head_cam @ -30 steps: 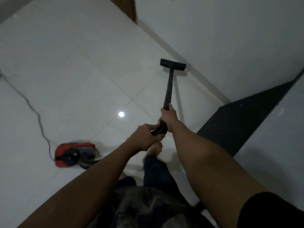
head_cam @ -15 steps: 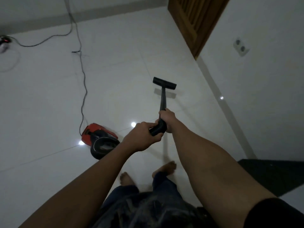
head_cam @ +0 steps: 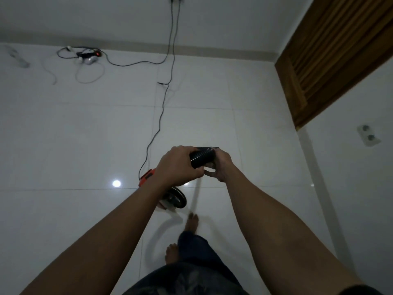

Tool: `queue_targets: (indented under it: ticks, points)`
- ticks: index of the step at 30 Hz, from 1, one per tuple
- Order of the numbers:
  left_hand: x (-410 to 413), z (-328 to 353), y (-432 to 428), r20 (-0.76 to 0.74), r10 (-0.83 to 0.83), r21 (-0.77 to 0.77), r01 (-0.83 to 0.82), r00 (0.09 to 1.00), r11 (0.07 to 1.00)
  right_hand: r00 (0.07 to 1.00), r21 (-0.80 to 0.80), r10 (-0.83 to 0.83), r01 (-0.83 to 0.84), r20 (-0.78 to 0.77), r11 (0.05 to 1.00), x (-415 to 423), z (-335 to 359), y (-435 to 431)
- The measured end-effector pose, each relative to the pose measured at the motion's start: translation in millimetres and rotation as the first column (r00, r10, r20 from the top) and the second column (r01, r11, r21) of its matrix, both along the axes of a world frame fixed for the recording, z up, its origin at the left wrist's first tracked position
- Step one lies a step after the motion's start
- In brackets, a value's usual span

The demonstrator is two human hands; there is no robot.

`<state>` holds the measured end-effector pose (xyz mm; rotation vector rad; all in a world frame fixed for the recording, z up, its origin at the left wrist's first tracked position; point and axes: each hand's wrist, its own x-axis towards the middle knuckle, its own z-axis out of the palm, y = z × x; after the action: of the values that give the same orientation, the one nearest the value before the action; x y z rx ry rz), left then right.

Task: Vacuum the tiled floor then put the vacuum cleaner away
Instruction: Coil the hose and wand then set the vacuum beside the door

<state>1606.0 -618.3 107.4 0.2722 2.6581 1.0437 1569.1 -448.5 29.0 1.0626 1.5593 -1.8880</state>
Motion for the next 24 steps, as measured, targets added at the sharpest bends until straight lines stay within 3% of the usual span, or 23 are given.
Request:
queue_targets:
  ticks: [5,8,10,18,24]
  points:
    - [-54,12,-33,-0.084,0.075,-0.045,-0.079,0.994,0.996,0.965,0.154,0.229,-0.209,-0.126,0.966,-35,-14,-41]
    - [-78,13,-41,-0.111,0.078,-0.082,-0.087,0.991,0.993,0.909,0.467,0.375,-0.257,-0.18,0.846,-54,-24,-60]
    - [-92,12,-46,-0.129,0.078,-0.095,-0.09,0.989,0.991,0.872,0.587,0.456,-0.279,-0.177,0.76,-63,-27,-71]
    - [-136,1,-71,-0.286,0.127,-0.086,-0.158,0.95,0.984,0.893,0.621,0.41,-0.219,-0.183,0.753,-87,-37,-108]
    - [-149,-22,-113,-0.287,0.213,0.07,-0.202,0.934,0.977,0.926,0.668,0.353,-0.178,-0.134,0.723,-101,-40,-138]
